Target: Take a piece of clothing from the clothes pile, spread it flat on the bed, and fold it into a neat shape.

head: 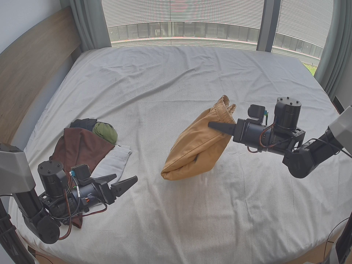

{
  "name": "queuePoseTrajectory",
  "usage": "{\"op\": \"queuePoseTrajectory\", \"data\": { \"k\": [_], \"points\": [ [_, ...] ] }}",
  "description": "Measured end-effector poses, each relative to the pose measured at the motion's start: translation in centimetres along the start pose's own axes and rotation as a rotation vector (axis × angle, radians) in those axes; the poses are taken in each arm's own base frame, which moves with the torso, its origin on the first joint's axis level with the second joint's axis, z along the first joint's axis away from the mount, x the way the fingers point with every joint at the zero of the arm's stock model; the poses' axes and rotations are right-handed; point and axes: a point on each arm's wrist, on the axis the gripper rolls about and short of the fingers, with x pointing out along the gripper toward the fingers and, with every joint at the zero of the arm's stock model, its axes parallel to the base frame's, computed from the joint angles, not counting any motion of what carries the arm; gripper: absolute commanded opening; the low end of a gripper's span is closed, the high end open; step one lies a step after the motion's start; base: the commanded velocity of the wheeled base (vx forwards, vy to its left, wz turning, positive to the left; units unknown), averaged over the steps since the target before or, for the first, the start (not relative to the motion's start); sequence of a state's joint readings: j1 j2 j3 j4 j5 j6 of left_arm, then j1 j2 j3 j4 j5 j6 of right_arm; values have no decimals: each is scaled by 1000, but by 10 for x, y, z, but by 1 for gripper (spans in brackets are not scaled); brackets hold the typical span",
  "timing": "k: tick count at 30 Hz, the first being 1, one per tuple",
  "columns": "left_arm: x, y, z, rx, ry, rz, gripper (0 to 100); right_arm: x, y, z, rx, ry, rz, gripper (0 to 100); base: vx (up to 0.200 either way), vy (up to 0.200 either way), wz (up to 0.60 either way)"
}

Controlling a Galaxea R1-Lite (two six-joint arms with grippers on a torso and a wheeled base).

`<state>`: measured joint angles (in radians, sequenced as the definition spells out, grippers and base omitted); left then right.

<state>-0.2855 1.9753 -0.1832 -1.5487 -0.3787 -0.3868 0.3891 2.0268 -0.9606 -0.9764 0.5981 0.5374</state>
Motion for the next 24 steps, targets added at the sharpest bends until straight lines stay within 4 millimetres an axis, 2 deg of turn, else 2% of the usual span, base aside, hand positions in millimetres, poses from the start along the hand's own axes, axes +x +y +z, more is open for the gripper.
{"op": "queuePoseTrajectory", "data": {
  "k": [10, 24],
  "points": [
    [0, 0, -1, -2, 3, 0, 100, 20, 2, 34, -14, -38, 22, 0, 0, 0, 0],
    [1, 1, -2, -8, 9, 3, 100, 54, -29, 45, 4, -32, -2, 0, 0, 0, 0]
  ]
}}
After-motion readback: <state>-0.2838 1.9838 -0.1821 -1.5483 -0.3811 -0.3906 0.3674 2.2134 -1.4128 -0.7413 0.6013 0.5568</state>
